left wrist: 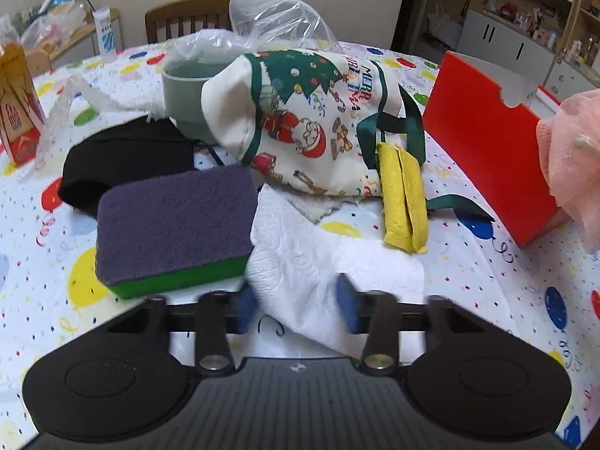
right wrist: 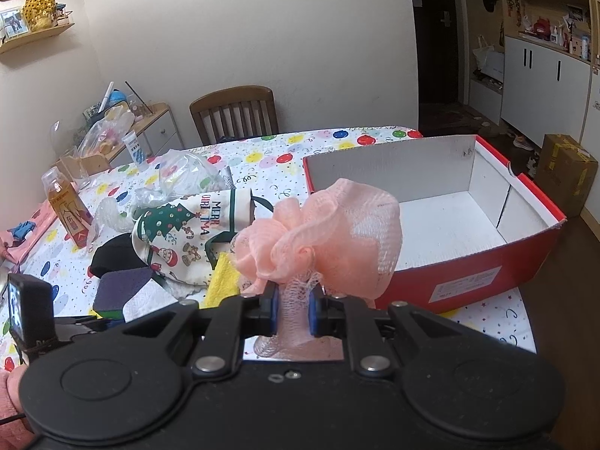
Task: Organize soft objects
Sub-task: 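Carry the pink puff and white tissue over the red shoebox with both grippers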
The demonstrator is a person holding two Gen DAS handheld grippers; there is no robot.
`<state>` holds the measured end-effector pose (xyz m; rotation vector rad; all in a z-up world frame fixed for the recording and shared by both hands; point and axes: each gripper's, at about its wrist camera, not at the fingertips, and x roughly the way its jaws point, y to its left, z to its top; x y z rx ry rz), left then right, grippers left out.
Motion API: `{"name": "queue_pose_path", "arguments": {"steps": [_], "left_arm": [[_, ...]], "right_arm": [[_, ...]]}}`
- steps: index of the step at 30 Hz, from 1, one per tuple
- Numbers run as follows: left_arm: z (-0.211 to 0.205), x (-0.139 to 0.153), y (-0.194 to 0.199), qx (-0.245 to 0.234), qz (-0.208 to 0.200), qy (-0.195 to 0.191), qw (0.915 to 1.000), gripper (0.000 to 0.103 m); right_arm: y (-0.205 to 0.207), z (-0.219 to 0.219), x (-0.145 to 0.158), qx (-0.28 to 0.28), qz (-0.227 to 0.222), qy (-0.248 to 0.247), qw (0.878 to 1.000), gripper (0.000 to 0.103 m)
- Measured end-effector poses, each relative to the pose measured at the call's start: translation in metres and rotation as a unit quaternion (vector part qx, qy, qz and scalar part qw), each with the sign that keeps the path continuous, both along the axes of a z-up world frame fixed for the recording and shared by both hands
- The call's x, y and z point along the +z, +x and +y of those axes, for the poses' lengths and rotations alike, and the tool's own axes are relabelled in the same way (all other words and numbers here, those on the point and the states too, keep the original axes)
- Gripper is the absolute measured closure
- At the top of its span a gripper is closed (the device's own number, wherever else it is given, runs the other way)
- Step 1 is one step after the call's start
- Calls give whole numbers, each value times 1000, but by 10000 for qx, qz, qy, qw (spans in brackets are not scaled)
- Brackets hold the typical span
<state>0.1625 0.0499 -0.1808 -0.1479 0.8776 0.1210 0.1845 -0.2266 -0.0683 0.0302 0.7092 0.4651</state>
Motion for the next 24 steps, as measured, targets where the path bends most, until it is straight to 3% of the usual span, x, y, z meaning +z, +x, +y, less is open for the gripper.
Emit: {"name": "queue_pose_path", "arguments": {"steps": [3,6,24], "left_arm": [[-4,2,2,-106,-28,-30,9999,93],[-8,8,1,-160,-193,3,9997,97],[-42,101,21,-548,-996,-511,9922,98]], "right_arm": [[3,-3,1,36,-10,3,10000,89],[6,-6,2,65,-25,16,10000,89],[41,-50,17,145,-468,61,9988,89]]}}
